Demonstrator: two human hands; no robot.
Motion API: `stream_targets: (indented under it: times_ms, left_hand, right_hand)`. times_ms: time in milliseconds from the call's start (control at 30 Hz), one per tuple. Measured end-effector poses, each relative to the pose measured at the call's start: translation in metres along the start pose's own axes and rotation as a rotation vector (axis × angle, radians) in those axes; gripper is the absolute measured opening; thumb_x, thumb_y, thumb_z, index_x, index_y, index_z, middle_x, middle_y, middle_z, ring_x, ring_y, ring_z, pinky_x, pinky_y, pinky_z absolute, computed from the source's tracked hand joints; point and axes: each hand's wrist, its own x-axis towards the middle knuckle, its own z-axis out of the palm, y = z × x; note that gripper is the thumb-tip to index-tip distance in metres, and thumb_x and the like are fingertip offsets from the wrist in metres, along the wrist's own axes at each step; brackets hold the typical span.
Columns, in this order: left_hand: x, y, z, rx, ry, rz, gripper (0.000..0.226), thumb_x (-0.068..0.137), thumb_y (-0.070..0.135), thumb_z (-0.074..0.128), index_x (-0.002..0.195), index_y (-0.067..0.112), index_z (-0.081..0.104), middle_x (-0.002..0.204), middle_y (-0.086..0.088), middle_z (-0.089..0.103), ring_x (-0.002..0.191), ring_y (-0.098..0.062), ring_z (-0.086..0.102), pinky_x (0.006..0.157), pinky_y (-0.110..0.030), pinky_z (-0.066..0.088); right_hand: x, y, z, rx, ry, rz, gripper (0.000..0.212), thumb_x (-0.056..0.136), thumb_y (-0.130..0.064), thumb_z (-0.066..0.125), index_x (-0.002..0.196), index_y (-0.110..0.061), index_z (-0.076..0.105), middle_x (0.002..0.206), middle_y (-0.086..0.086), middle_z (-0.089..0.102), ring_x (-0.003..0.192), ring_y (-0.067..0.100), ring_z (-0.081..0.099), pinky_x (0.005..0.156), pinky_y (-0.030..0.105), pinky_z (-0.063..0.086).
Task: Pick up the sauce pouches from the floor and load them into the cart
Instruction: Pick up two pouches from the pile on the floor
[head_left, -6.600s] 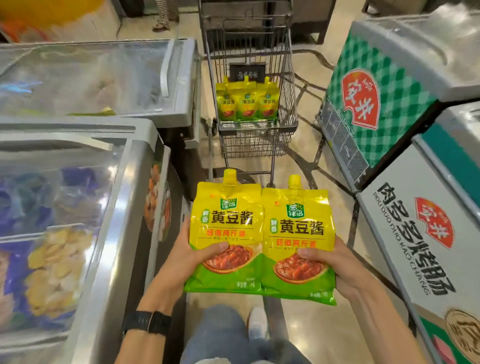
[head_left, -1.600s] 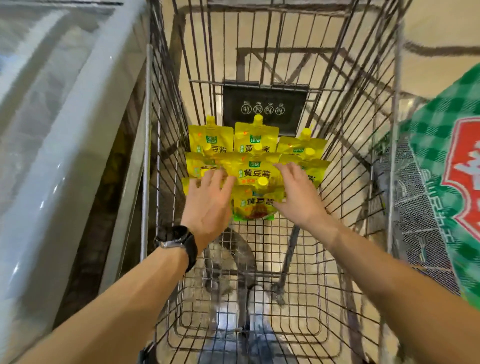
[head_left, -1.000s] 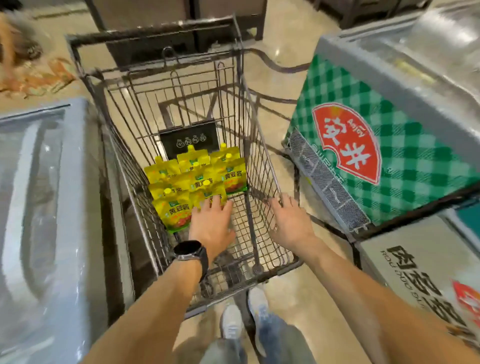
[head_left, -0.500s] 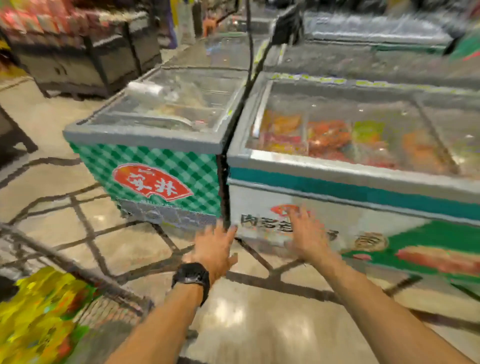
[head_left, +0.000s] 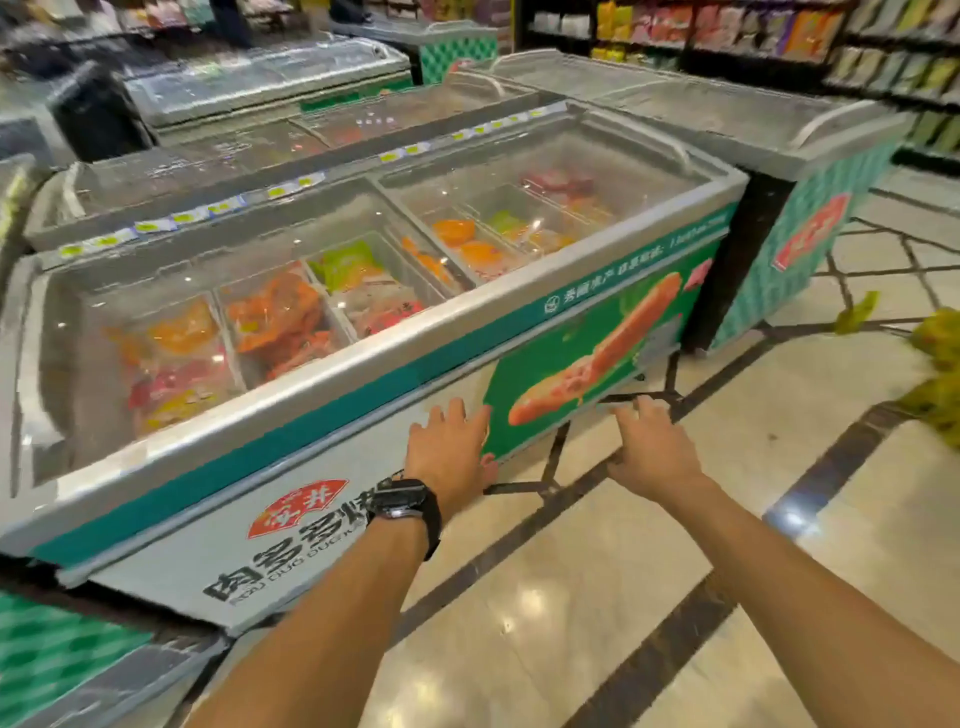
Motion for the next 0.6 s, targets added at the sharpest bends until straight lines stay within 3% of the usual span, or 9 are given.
stream_targets:
  times_ms: [333,600]
  left_hand:
    - [0.174,0.13,-0.007,0.053,-0.019,0.369,0.073,0.092,0.054,0.056,0.152,0.026,0.024,0.138,-0.008,0.043,0.118,-0.03,0.05,0.096,-0.046,0.048]
    - [0.323,0.241,-0.032,0.106,0.017,0.702,0.063,0.09,0.055,0.057,0.141,0.026,0.036,0.136,-0.008,0.045,0.121,-0.032,0.051,0.094,-0.047,0.051]
  right_hand:
    - [0.036,0.157,-0.017,0.089,0.042,0.408,0.072,0.078,-0.035,0.07,0.14,-0.021,0.035,0.142,0.01,0.034,0.126,0.031,0.041,0.089,0.041,0.048]
    - [0.069,0.244,-0.051,0.159,0.108,0.753,0.072,0.078,-0.04,0.071,0.139,-0.023,0.037,0.136,0.008,0.04,0.124,0.03,0.045,0.091,0.043,0.05]
